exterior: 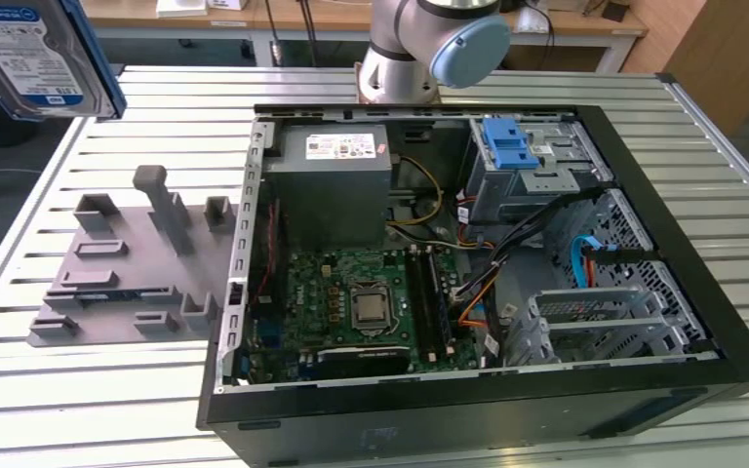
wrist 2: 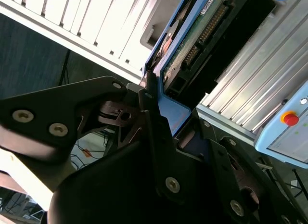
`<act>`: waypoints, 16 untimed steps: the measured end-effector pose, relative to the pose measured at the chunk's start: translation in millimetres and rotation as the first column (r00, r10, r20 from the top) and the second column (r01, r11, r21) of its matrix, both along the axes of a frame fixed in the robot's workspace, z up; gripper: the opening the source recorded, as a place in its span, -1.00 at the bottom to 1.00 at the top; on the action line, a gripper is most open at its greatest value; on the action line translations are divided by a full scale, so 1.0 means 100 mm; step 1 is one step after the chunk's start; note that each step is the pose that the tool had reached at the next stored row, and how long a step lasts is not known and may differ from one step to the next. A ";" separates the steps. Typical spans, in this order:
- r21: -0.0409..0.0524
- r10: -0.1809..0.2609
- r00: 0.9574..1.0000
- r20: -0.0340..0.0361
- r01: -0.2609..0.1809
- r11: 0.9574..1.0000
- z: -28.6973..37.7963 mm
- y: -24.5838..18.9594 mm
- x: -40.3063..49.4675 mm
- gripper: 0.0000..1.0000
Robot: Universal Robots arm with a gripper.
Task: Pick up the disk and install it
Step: 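Pick up the disk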
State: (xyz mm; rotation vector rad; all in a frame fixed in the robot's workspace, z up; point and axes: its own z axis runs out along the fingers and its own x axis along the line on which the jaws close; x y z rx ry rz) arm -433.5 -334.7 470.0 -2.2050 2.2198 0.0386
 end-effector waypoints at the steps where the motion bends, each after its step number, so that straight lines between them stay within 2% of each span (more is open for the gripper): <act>1: 0.000 0.000 1.000 0.000 0.000 1.000 0.007 0.000 0.000 -0.27; 16: 0.000 0.000 1.000 0.000 0.000 1.000 0.102 0.000 0.000 -0.27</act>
